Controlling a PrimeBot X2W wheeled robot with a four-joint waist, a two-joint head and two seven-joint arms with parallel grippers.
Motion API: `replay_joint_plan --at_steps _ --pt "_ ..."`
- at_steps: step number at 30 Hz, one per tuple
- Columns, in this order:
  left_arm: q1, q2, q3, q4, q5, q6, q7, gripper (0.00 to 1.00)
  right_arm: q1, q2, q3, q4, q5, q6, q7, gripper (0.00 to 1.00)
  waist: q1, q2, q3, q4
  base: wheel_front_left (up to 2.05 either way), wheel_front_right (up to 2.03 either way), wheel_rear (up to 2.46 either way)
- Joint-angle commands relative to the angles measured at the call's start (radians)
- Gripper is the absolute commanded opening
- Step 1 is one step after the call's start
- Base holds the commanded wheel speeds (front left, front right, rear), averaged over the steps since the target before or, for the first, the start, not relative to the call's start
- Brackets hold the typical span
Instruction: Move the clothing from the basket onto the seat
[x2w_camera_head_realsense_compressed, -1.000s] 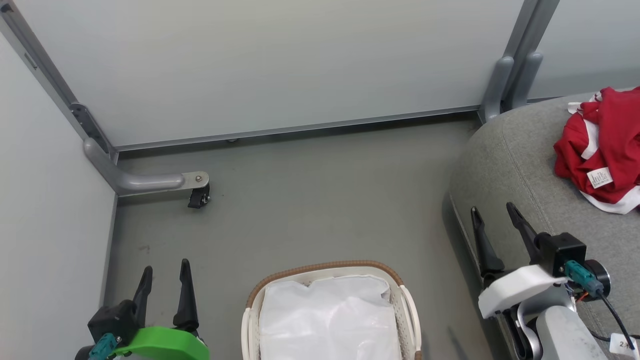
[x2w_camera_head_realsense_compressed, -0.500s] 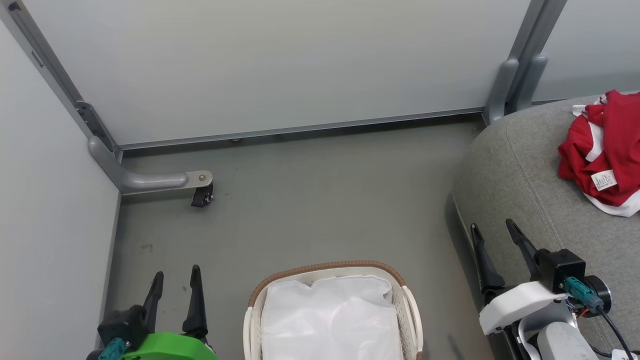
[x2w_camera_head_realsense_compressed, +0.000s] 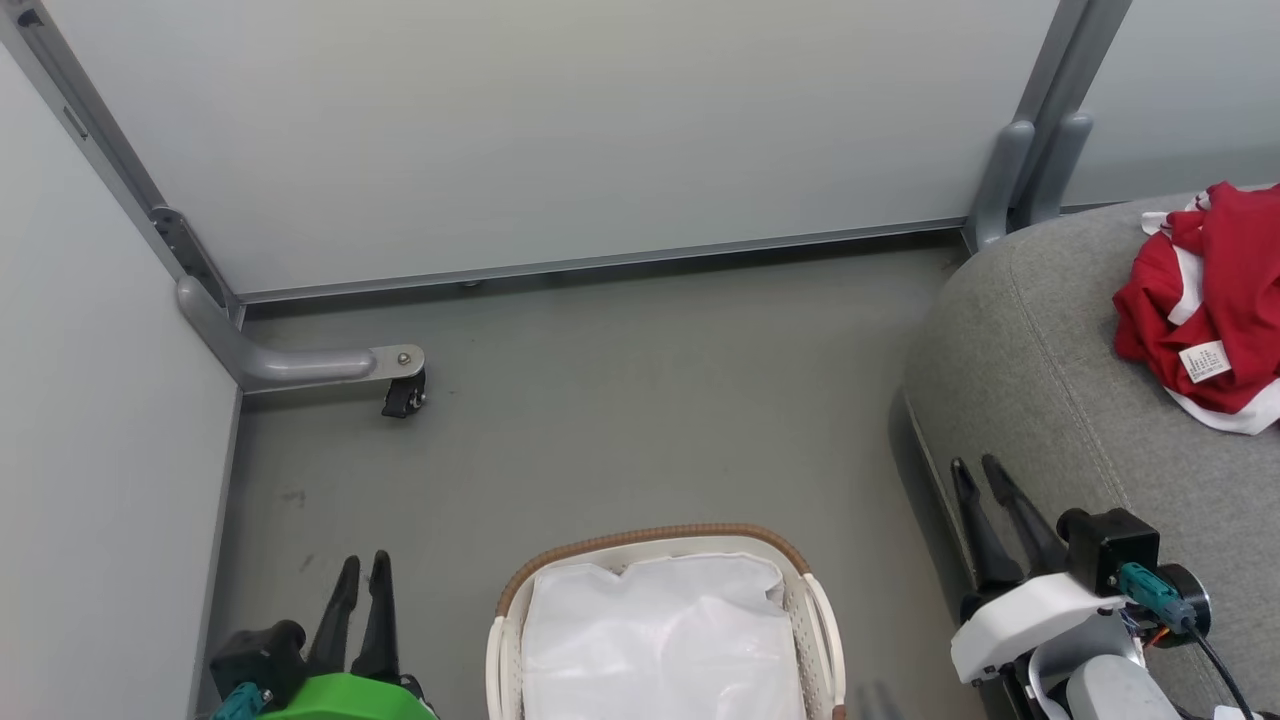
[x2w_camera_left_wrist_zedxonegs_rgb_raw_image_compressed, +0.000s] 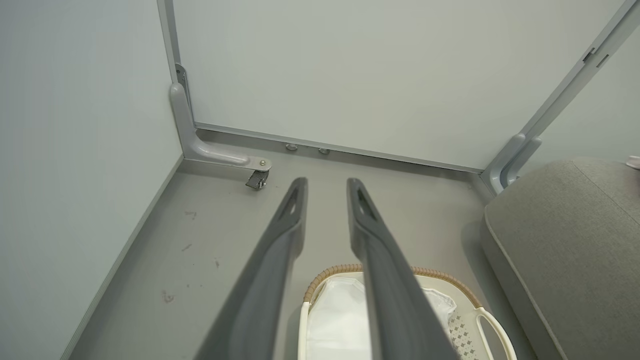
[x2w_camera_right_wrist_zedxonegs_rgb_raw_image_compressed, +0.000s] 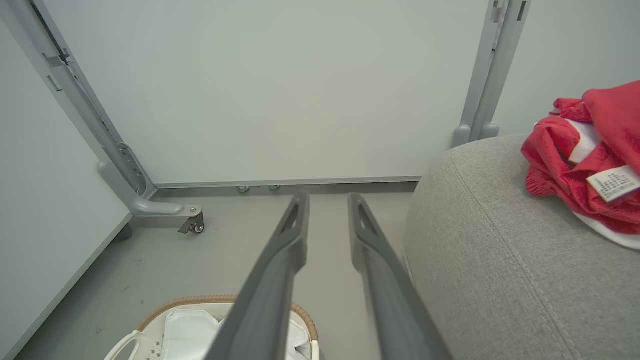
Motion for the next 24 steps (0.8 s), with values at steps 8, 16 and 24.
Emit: replay_joint_plan --at_steps 8,16,24 --pt "-0.014 0.001 0.025 -0.020 -0.145 -0.002 0.044 0.00 -0.007 -0.002 -0.021 -0.009 0.166 0.000 0.048 0.00 0.0000 0.0000 -0.003 -0.004 0.00 0.00 0.00" --pt "-0.024 0.001 0.045 -0.035 -0.268 -0.003 0.081 0.00 -0.001 -0.003 -0.030 -0.023 0.311 0.000 0.082 0.00 0.0000 0.0000 -0.005 -0.007 0.00 0.00 0.00" --pt "-0.035 0.001 0.064 -0.048 -0.384 -0.005 0.115 0.00 0.002 -0.003 -0.042 -0.033 0.446 0.000 0.116 0.00 0.0000 0.0000 -0.008 -0.010 0.00 0.00 0.00"
